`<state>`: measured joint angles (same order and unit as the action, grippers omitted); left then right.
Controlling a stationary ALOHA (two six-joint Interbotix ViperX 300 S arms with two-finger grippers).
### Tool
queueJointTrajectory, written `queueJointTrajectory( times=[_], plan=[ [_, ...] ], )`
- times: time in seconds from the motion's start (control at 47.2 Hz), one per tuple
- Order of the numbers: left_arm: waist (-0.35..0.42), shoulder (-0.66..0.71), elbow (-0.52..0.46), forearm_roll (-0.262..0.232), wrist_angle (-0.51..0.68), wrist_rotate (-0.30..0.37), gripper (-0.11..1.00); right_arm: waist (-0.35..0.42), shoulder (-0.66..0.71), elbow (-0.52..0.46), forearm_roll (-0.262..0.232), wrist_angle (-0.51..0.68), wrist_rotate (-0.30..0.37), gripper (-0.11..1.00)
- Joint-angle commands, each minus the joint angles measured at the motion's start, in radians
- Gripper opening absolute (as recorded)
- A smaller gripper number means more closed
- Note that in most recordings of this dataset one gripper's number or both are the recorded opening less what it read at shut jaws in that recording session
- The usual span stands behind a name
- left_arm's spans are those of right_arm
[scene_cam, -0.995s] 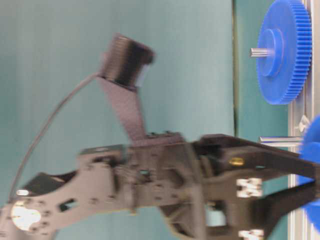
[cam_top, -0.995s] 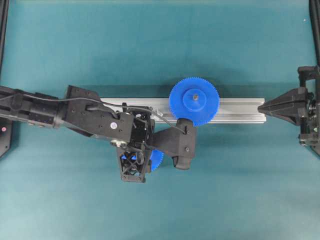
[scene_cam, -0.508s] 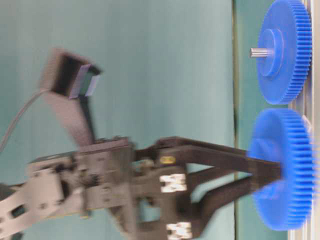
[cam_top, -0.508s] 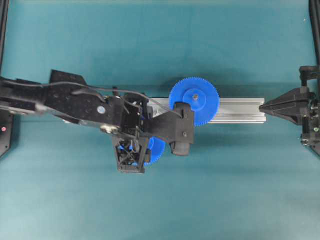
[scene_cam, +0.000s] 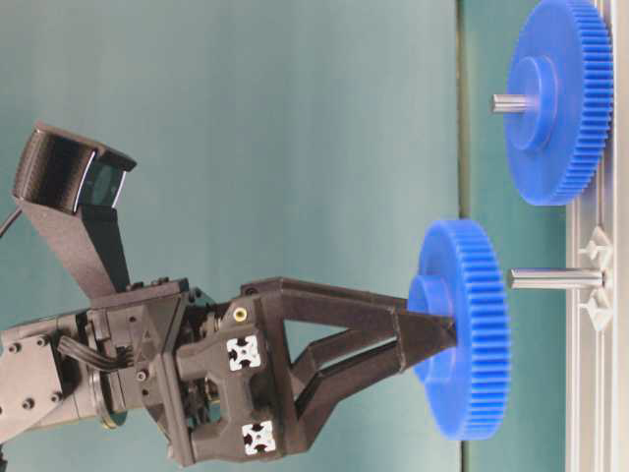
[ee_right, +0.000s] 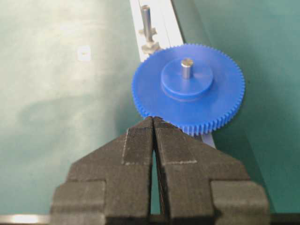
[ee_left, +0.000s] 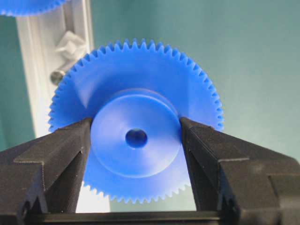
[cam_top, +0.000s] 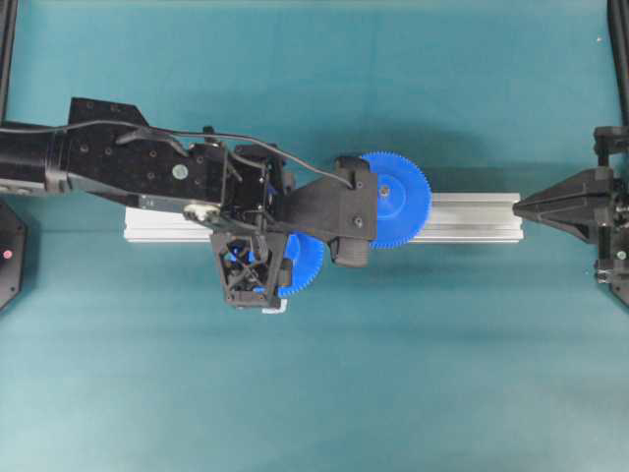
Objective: Find the location of the shaft and insert the small gear.
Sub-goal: 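Carry the gear to the empty shaft on the rail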
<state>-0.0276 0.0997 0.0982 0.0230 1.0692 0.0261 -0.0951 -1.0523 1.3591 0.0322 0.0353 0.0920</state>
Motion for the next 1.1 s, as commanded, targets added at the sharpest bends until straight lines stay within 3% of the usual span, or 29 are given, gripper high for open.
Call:
queueJointTrajectory(
  times=[0.0,1.08],
  plan=[
    [0.011,-0.034,-0.034,0.003,0.0,0.014,0.64,-0.005,0.006,-0.011,0.002,-0.005,0.008,0.0],
    [0.078,0.046,-0.072,0.005,-0.008,0.112,0.64,-0.017,0.006,-0.011,0.0,-0.006,0.008,0.0]
  ],
)
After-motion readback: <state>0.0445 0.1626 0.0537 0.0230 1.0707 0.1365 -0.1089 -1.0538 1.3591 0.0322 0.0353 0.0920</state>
